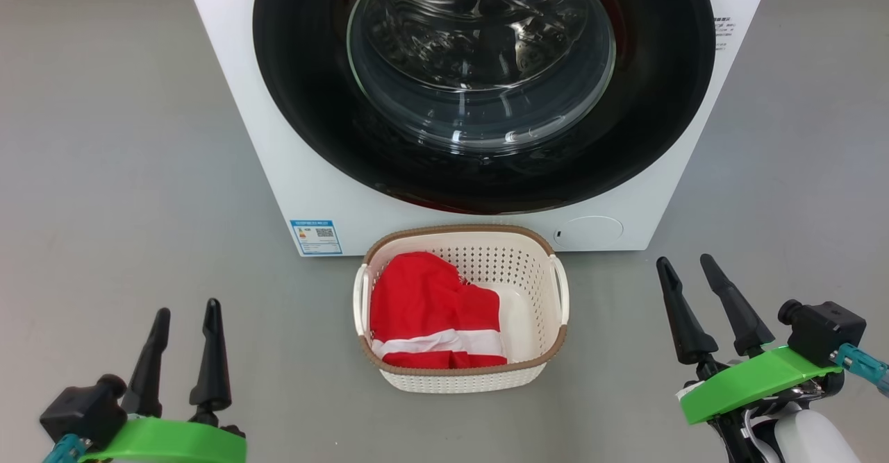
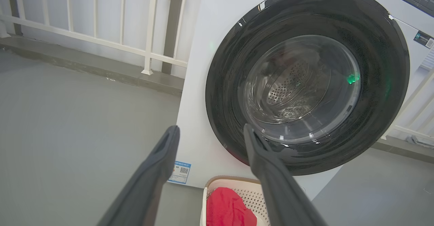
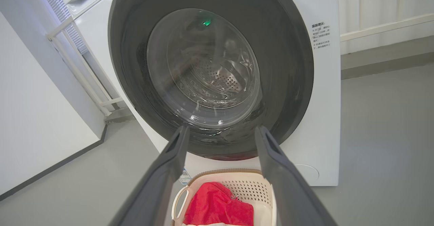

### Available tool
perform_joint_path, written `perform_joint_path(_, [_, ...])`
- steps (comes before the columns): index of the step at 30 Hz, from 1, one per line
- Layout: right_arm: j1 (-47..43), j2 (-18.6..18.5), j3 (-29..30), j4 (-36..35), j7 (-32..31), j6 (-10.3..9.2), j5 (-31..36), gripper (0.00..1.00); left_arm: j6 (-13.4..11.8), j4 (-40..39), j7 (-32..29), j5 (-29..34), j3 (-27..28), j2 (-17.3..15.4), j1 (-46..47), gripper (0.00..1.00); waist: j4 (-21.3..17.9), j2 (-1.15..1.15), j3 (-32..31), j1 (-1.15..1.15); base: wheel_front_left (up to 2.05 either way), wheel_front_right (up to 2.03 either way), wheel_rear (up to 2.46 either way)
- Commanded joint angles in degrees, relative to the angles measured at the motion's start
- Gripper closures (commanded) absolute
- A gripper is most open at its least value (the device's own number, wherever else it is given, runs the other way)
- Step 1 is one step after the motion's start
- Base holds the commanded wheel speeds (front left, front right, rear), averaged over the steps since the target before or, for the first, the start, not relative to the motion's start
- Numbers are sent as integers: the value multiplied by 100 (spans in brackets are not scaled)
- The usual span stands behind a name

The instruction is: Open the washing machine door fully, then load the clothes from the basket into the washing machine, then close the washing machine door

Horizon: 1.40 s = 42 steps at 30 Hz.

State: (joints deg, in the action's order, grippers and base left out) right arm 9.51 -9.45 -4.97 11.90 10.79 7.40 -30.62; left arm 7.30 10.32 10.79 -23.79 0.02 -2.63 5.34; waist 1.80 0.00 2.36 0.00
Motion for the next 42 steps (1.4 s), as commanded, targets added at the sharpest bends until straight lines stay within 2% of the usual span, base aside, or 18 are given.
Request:
perform_joint_path(1, [254, -95, -152, -157, 106, 8, 212, 0, 15, -158, 105, 225, 136, -72, 237, 0, 5, 0, -3, 0, 0, 0, 0])
perform_joint_path(20, [332, -170, -333, -143, 420, 9, 1366, 0, 18, -80, 420, 1357, 59, -120, 272, 0, 4, 0, -51, 0, 0, 0, 0])
perform_joint_path(42, [317, -163, -284, -108, 420, 9, 1379, 0, 19, -2, 420, 1406, 93, -109, 299, 0, -7, 0, -50, 0, 0, 0, 0])
